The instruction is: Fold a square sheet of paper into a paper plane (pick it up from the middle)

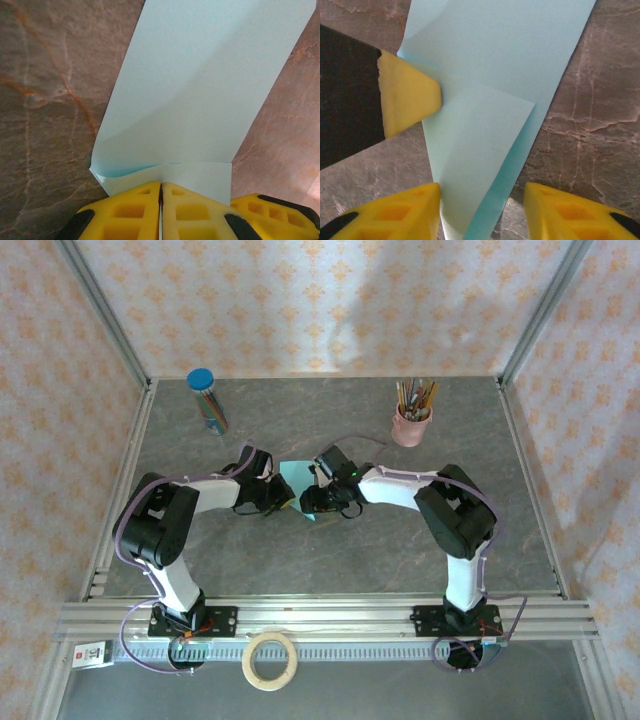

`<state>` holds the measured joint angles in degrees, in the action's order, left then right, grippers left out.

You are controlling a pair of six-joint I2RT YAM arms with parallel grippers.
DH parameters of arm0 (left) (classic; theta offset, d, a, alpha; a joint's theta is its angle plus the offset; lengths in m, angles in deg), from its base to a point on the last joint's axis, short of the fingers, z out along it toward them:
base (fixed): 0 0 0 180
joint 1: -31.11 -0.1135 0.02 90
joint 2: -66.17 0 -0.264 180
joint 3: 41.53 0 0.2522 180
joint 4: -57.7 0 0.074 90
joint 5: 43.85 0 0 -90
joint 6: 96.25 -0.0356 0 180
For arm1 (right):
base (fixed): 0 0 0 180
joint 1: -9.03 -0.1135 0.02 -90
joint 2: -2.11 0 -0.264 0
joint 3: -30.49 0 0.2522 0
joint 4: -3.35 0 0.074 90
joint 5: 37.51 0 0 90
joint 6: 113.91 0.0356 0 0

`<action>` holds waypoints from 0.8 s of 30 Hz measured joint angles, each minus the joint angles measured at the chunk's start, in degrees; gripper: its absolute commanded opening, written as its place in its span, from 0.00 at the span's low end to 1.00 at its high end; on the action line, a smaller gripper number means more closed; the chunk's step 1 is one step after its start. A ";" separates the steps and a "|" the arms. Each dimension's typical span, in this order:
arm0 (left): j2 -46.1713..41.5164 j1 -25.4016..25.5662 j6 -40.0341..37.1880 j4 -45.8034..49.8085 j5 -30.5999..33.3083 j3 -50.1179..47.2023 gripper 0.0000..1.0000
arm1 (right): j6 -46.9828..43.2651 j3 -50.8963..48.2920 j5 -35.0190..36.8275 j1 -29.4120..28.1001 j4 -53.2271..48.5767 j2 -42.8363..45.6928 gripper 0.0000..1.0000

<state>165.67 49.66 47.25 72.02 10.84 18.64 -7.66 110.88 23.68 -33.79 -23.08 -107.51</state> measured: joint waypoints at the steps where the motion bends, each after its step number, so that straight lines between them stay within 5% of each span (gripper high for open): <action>1: 0.00 0.00 0.00 0.00 -0.15 0.00 0.12 | -0.02 0.13 0.44 -0.15 -0.22 -0.17 0.43; 24: -0.90 0.00 -1.05 -2.56 -3.10 0.02 0.14 | -0.46 1.14 6.38 -1.77 -2.34 -0.81 0.34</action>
<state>164.78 49.66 46.20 69.46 7.74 18.66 -8.12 112.02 30.06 -35.56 -25.42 -108.32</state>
